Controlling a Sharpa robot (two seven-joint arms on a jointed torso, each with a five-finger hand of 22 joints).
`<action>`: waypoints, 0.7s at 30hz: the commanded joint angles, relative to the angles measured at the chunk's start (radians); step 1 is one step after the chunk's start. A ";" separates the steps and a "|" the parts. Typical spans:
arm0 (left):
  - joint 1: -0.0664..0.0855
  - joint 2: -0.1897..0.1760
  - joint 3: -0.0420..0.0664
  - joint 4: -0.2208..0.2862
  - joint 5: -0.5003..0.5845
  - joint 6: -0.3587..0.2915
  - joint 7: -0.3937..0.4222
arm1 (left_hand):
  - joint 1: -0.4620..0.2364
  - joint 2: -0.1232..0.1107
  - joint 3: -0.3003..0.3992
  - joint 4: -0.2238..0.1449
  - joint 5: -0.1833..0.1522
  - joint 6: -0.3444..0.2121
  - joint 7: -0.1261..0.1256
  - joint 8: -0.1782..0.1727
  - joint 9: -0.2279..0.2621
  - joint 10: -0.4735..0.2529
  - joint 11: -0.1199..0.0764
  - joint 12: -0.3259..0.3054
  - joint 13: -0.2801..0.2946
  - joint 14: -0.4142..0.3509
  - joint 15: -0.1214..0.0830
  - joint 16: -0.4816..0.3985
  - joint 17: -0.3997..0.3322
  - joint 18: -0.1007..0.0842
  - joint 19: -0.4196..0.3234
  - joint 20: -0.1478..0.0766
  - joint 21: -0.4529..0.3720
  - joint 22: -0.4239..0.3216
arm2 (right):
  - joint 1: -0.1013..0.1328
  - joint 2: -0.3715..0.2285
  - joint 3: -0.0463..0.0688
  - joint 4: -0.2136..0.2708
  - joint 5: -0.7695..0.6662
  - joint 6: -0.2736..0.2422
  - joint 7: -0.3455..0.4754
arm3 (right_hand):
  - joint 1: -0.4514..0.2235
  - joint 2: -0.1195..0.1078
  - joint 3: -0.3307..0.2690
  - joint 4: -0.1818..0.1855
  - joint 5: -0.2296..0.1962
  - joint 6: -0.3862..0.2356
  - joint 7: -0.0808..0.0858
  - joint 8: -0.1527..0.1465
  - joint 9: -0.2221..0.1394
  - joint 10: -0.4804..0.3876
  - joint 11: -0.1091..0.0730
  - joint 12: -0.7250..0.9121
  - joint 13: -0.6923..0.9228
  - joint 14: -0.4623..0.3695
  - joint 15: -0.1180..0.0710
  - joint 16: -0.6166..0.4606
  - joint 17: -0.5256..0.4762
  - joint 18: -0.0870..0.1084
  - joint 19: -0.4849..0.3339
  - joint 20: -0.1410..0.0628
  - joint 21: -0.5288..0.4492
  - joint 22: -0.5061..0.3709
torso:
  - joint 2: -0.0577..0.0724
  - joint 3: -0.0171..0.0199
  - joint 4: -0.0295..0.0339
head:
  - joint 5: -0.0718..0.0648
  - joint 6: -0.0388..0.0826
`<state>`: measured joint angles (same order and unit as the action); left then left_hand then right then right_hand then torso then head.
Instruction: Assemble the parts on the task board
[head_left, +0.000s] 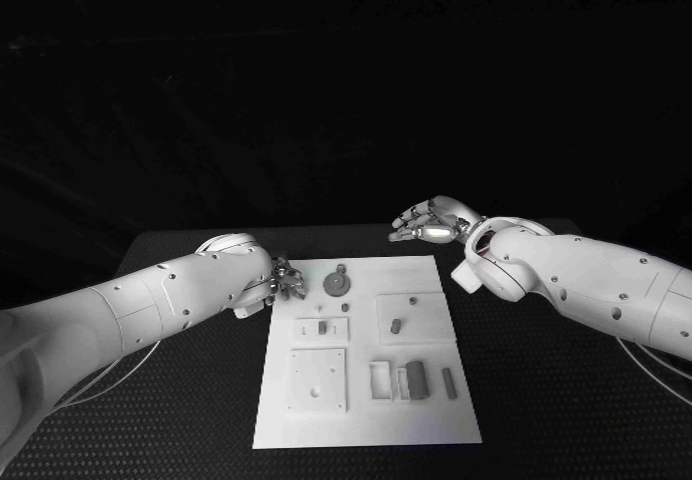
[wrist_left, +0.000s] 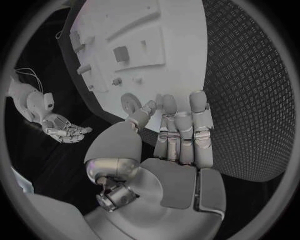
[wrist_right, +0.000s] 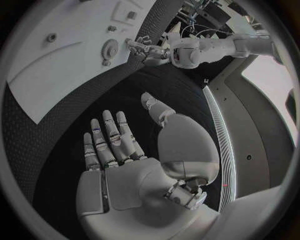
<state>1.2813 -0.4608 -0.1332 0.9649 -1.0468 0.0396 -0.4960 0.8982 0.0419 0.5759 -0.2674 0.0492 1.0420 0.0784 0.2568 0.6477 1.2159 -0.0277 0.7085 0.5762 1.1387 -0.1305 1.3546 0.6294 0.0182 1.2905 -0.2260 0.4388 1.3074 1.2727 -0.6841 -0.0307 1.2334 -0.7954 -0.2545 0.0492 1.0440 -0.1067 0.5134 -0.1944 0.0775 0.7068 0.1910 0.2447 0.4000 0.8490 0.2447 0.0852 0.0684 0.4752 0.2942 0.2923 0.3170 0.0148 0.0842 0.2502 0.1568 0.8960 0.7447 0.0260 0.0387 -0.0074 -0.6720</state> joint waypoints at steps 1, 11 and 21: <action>-0.001 -0.002 0.001 0.005 0.014 -0.016 0.014 | 0.029 0.010 0.023 0.003 0.000 0.019 0.000 0.016 0.010 0.013 -0.004 0.003 -0.001 0.013 -0.008 0.007 0.002 0.027 0.011 -0.003 0.009 0.011 | -0.001 0.001 0.000 0.000 0.000 0.012 0.006 | -0.006 -0.001 0.000 0.005 0.002 -0.008 0.054 0.006 -0.002 0.002 0.001 -0.006 0.000 -0.009 -0.001 -0.004 -0.001 -0.015 -0.008 -0.001 -0.002 0.001 | 0.000 -0.0003 -0.0001 | 0.000 -0.001; -0.001 -0.035 0.002 0.045 0.085 -0.029 0.000 | 0.035 0.007 0.038 0.010 0.000 0.037 -0.009 0.034 0.021 0.033 -0.013 0.008 0.001 0.030 -0.016 0.016 0.006 0.027 0.030 -0.009 0.018 0.018 | -0.002 0.000 0.000 -0.001 0.000 0.012 0.006 | -0.007 -0.001 -0.001 0.005 0.002 -0.008 0.054 0.006 -0.002 0.002 0.001 -0.007 0.000 -0.009 -0.001 -0.004 -0.001 -0.015 -0.008 0.000 -0.002 0.002 | -0.001 0.0004 -0.0003 | 0.002 0.000; 0.001 -0.131 0.003 0.190 0.159 -0.094 -0.028 | 0.034 0.011 0.043 0.010 0.001 0.050 -0.015 0.045 0.027 0.042 -0.018 0.008 0.000 0.037 -0.021 0.019 0.008 0.026 0.037 -0.013 0.022 0.020 | -0.002 -0.002 0.000 -0.005 0.002 0.012 0.006 | -0.008 -0.001 -0.001 0.006 0.002 -0.008 0.054 0.006 -0.002 0.002 0.001 -0.007 0.000 -0.009 -0.001 -0.004 -0.001 -0.015 -0.008 0.000 -0.003 -0.001 | -0.002 0.0011 0.0014 | 0.004 -0.001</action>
<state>1.2813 -0.5916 -0.1313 1.1440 -0.9398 -0.0086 -0.5114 0.9121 0.0356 0.6123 -0.2589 0.0463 1.0822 0.0578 0.2655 0.6477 1.2474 -0.0417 0.7153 0.5760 1.1561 -0.1339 1.3710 0.6364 0.0181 1.3124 -0.2321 0.4558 1.3081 1.2711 -0.6864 -0.0307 1.2291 -0.7945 -0.2538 0.0492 1.0440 -0.1067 0.5134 -0.1944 0.0775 0.7068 0.1910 0.2447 0.3992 0.8490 0.2447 0.0852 0.0685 0.4752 0.2942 0.2923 0.3170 0.0148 0.0843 0.2502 0.1568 0.8959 0.7437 0.0267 0.0392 -0.0042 -0.6719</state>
